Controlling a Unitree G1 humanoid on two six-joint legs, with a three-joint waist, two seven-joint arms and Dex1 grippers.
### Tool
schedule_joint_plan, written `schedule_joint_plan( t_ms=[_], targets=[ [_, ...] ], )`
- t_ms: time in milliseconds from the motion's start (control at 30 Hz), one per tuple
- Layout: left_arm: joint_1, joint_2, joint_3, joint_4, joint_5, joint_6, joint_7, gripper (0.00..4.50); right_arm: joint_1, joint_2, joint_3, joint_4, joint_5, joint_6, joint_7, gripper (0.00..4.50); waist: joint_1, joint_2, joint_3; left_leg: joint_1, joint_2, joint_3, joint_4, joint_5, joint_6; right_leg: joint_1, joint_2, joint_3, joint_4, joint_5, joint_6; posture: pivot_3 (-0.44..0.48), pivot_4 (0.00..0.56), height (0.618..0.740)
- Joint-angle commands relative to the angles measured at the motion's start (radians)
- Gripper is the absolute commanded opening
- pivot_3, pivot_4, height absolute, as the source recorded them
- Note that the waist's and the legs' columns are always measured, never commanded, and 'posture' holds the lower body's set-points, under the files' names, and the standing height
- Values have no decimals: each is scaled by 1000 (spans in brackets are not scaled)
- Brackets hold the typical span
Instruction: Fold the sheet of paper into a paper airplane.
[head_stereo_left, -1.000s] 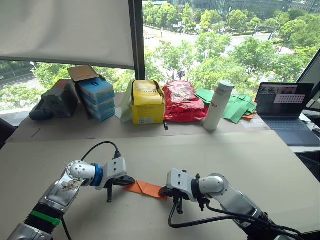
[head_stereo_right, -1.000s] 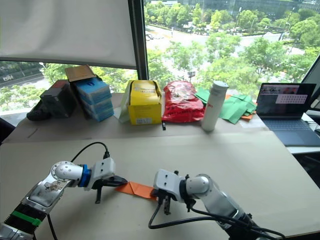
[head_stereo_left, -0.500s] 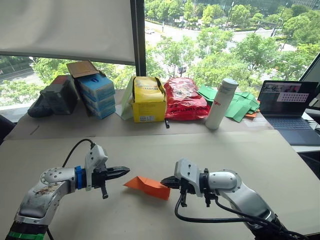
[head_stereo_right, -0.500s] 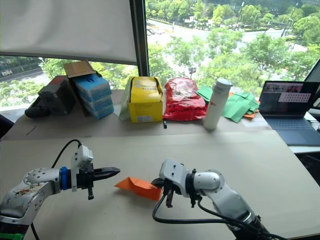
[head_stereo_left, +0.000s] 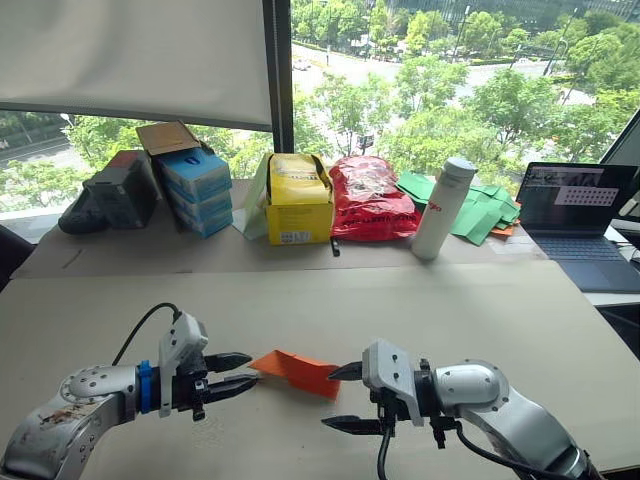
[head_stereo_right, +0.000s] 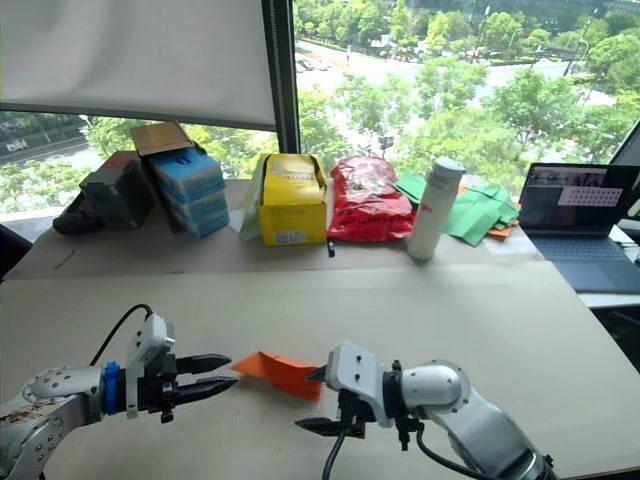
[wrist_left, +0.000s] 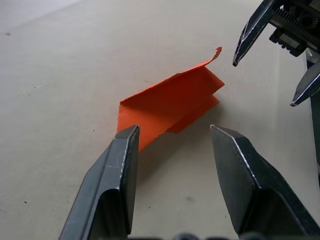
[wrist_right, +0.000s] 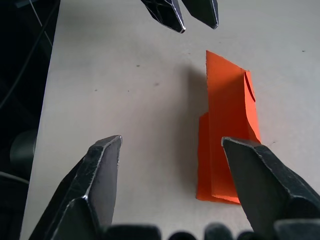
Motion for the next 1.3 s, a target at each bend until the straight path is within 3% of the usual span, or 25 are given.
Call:
schedule_joint_plan(
  t_ms=[33,100,567,767,1200,1300],
  targets=[
    [-16,10,9,-73,-50,43,37,3814,-17,25,18,41,-26,-42,-23,4500,0,0,0,0,0,0,0,0,0,0,0,0,0,0,0,0,150,740],
    [-41,8,7,-96,-80,78,64,4462,-35,52,23,83,-28,-50,-28,4500,1,0,0,0,0,0,0,0,0,0,1,0,0,0,0,0,150,740],
    [-76,7,-6,-86,-120,103,99,4462,-177,179,-70,277,47,46,-71,4500,0,0,0,0,0,0,0,3,-5,0,9,2,0,0,0,0,150,740],
    [-70,10,-2,-27,-97,57,67,4462,-232,194,-107,242,124,102,-46,4500,0,0,0,0,0,0,0,3,-5,0,8,1,0,0,0,0,150,740],
    [11,-38,-15,-18,-47,-57,66,4462,-273,158,56,293,-116,-73,-90,4500,-2,1,1,-1,0,0,-1,4,-6,-1,8,2,0,0,0,0,150,740],
    [25,-38,-13,-21,-45,-73,63,4500,-267,167,66,306,-134,-81,-93,3720,-2,1,1,0,0,0,-1,4,-6,-1,8,2,0,0,-1,0,150,740]
  ],
)
